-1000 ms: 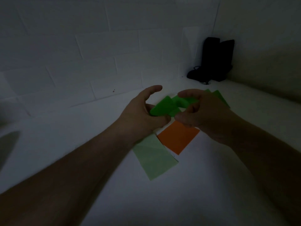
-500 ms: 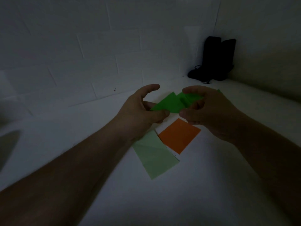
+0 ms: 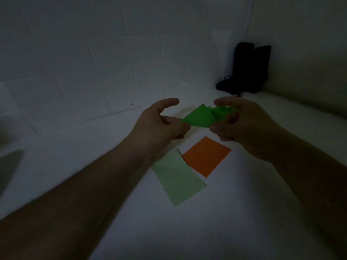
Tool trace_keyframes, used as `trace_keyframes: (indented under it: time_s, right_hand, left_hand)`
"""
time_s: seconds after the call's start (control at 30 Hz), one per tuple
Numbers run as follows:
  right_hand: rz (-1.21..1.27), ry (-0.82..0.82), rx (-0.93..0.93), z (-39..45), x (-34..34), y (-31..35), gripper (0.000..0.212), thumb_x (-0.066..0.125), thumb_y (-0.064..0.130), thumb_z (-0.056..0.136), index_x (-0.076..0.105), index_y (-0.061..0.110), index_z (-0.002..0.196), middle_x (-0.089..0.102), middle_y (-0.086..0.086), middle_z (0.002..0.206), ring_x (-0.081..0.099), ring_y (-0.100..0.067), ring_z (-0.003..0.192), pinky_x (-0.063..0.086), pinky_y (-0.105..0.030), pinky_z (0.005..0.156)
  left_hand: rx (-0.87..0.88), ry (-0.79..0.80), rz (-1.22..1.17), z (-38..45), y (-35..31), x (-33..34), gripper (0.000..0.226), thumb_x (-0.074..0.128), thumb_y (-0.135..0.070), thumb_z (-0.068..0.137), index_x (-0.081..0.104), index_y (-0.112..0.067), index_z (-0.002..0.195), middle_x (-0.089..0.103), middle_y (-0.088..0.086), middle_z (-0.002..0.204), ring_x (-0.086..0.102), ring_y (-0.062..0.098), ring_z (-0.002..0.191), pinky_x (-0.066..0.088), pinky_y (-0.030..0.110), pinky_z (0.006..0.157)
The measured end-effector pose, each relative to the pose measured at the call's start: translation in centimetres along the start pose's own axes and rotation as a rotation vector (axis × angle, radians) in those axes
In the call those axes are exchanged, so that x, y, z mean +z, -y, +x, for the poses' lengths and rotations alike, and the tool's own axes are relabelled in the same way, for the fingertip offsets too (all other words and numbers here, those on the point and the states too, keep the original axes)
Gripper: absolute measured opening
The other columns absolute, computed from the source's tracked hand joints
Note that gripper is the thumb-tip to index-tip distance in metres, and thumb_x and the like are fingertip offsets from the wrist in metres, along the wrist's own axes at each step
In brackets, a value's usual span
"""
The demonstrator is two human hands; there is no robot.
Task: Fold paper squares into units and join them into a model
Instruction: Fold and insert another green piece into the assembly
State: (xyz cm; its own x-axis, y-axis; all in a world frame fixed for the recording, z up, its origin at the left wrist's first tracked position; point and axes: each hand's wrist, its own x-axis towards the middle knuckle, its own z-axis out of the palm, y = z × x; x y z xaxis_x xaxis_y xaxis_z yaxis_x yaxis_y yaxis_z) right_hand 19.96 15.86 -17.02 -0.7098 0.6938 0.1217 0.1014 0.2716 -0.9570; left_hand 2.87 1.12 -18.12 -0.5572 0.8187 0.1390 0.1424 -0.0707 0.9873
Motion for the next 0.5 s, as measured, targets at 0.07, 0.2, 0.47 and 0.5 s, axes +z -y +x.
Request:
trace_keyframes:
  time_s: [0.07, 0.2, 0.47, 0.5]
  right_hand:
    - [-0.023, -0.016, 0.000, 0.07, -0.16, 0.05, 0.070, 0.080, 0.000, 0.076, 0.055, 0.021, 0.137, 0.068, -0.003, 0.069, 0.069, -0.022, 0.072, 0.060, -0.035, 0.072]
    - [-0.041, -0.024, -0.006, 0.09, -0.33, 0.02, 0.069, 0.080, 0.003, 0.075, 0.055, 0.021, 0.137, 0.065, -0.001, 0.066, 0.068, -0.024, 0.075, 0.061, -0.039, 0.076]
    - [-0.089, 0.000, -0.001, 0.06, -0.86, 0.39, 0.057, 0.079, 0.001, 0.078, 0.058, 0.023, 0.126, 0.063, -0.007, 0.073, 0.065, -0.024, 0.074, 0.059, -0.035, 0.069]
    - [-0.098, 0.006, 0.002, 0.06, -0.84, 0.37, 0.054, 0.078, 0.001, 0.078, 0.058, 0.022, 0.125, 0.063, -0.007, 0.075, 0.065, -0.023, 0.075, 0.058, -0.033, 0.068]
  left_hand:
    - [0.007, -0.019, 0.010, 0.06, 0.04, -0.05, 0.063, 0.079, -0.003, 0.086, 0.054, -0.019, 0.142, 0.078, 0.011, 0.089, 0.076, 0.026, 0.085, 0.062, 0.039, 0.089]
    - [-0.015, -0.016, -0.030, 0.07, -0.16, -0.12, 0.064, 0.077, 0.000, 0.086, 0.054, -0.018, 0.143, 0.078, 0.012, 0.086, 0.075, 0.023, 0.082, 0.062, 0.037, 0.086]
    - [-0.077, 0.010, -0.106, -0.10, -0.84, -0.08, 0.073, 0.077, 0.008, 0.082, 0.049, -0.016, 0.145, 0.077, 0.018, 0.087, 0.073, 0.024, 0.075, 0.062, 0.032, 0.075]
    - [-0.072, 0.012, -0.097, -0.13, -0.79, -0.05, 0.073, 0.077, 0.007, 0.082, 0.048, -0.016, 0.145, 0.077, 0.017, 0.088, 0.073, 0.024, 0.075, 0.063, 0.032, 0.076]
